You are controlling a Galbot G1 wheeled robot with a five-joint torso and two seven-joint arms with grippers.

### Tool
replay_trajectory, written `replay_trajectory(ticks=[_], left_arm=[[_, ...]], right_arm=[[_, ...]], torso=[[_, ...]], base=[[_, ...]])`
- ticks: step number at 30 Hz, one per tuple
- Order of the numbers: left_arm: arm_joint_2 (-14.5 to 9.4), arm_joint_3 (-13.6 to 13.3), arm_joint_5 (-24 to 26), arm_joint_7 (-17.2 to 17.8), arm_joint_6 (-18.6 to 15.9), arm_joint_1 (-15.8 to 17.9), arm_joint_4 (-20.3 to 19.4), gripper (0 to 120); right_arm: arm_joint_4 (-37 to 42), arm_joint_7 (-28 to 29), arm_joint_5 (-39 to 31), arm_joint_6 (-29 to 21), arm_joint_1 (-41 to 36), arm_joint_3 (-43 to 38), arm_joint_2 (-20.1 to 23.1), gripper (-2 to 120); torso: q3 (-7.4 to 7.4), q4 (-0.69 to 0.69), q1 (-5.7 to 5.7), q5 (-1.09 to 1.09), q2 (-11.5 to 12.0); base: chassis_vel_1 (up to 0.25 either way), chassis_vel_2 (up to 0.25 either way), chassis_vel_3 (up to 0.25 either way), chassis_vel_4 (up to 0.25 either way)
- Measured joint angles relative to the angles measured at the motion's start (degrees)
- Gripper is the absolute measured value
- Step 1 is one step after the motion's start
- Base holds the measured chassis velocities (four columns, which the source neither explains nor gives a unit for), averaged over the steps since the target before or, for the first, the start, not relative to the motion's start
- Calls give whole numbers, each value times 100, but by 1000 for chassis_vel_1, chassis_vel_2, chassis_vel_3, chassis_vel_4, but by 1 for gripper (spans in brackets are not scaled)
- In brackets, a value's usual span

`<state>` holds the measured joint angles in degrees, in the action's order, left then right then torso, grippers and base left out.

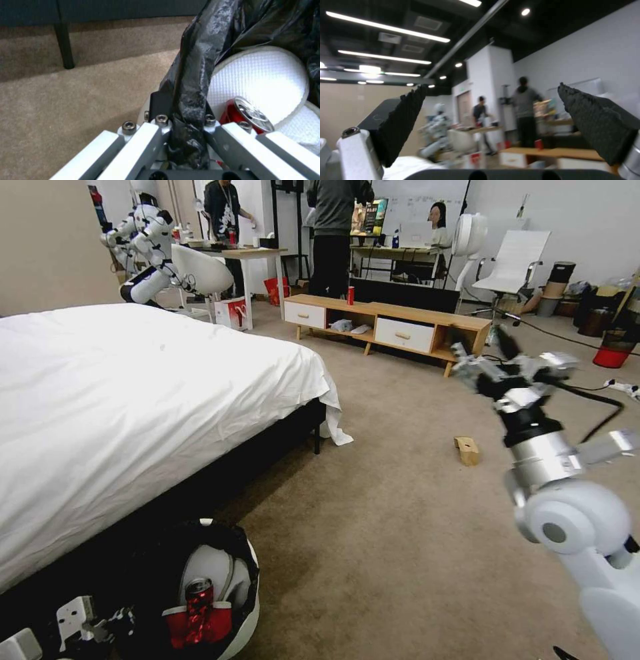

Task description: Pick up the trash bin and place the garbage on the floor into it.

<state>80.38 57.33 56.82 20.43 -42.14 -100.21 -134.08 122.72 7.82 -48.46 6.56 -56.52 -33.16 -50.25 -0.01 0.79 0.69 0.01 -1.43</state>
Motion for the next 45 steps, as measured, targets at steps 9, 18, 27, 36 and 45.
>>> replay_trajectory(ticks=[9,18,27,36,45], left_arm=[[85,-67,-198,-102,0,7,-10,2],[143,-160,-407,-207,0,42,35,2],[160,-189,-512,-304,0,50,76,2],[184,-184,-601,-423,0,11,93,2],[237,-210,-699,-491,0,-10,102,2]], right_arm=[[102,-75,1128,334,-1198,-1038,-311,100],[266,-80,1839,690,-2226,-1781,-953,100],[337,-104,2295,938,-2648,-1804,-1603,100],[350,-112,2637,1113,-2864,-1753,-1829,100],[352,-107,3088,1179,-3091,-1588,-1928,100]], torso=[[0,0,0,0,0],[0,1,0,-1,0],[0,0,0,-2,0],[0,0,0,-2,1],[1,0,0,-1,1]], base=[[0,0,0,0],[0,0,0,0],[0,0,0,0],[0,0,0,0],[0,0,0,0]])
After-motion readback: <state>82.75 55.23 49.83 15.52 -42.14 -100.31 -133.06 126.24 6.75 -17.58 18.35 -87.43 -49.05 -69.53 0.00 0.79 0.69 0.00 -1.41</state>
